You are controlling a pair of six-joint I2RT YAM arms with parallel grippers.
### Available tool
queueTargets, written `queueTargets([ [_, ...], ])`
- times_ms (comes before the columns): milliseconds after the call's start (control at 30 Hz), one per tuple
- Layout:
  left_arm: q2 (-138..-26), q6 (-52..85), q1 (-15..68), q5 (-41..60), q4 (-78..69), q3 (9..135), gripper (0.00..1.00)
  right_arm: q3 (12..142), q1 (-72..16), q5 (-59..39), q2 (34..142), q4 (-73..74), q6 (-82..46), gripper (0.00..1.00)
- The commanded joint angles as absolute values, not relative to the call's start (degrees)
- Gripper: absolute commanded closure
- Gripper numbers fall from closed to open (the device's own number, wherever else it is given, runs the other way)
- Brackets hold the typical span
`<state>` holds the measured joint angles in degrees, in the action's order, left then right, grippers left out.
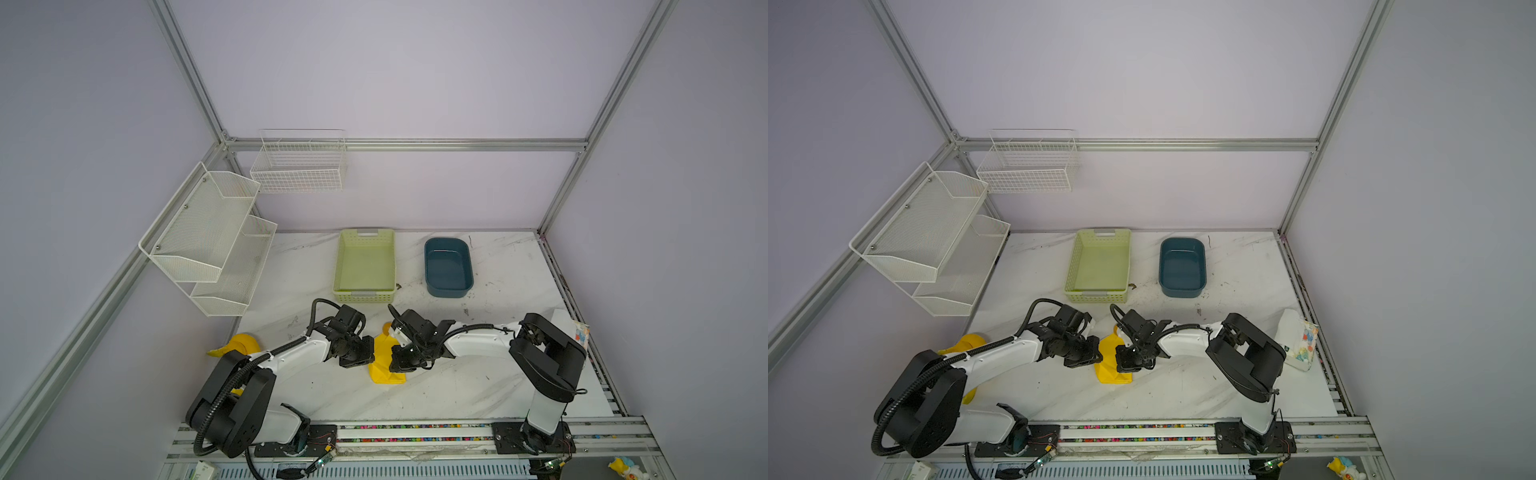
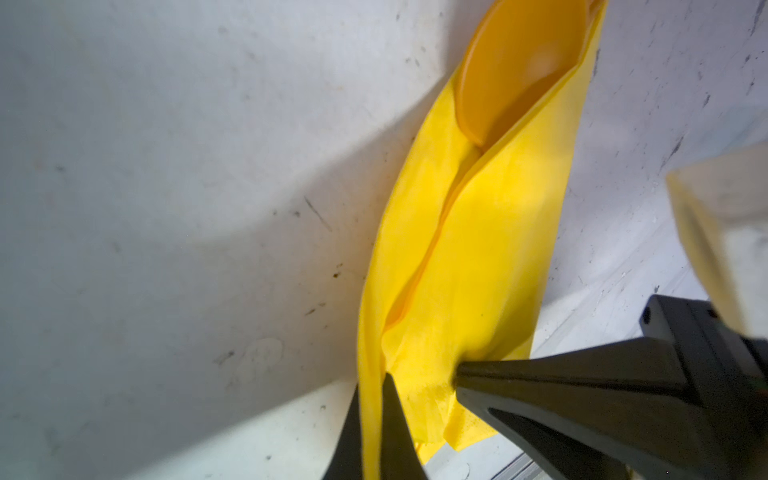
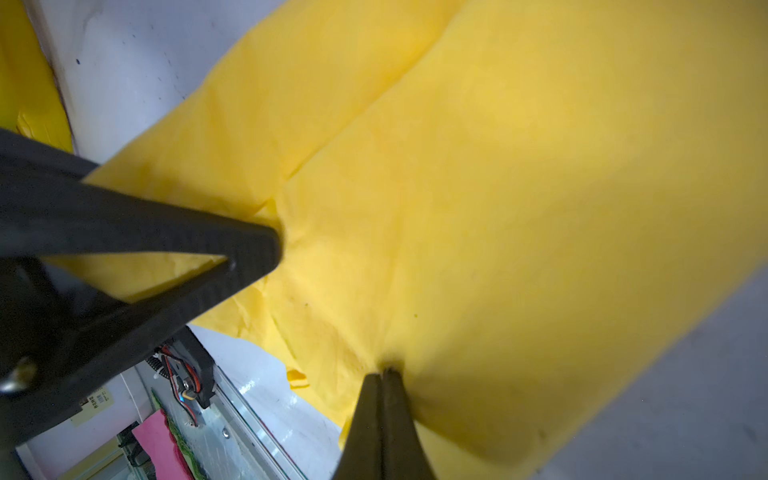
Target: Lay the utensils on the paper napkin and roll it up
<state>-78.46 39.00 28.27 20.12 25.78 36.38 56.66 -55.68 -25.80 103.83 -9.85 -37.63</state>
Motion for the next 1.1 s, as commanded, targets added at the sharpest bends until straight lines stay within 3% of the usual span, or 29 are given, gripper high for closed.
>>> queueTargets([
  [0,-76.37,39.91,28.21,20.78,26.98,41.16,0.97,56.24,-56.01,-24.77,105.67,-10.57,-37.07,0.95],
  [533,-76.9,41.57,30.56,24.77,27.0,46.7,0.97,55.99,-56.06,-25.14,105.73,-9.62,-37.18,0.95],
  [1067,-84.33,41.57,33.4,26.57,25.18,48.52,0.96,54.78,-56.06,-26.49,104.0,-7.41,-38.23,0.95],
])
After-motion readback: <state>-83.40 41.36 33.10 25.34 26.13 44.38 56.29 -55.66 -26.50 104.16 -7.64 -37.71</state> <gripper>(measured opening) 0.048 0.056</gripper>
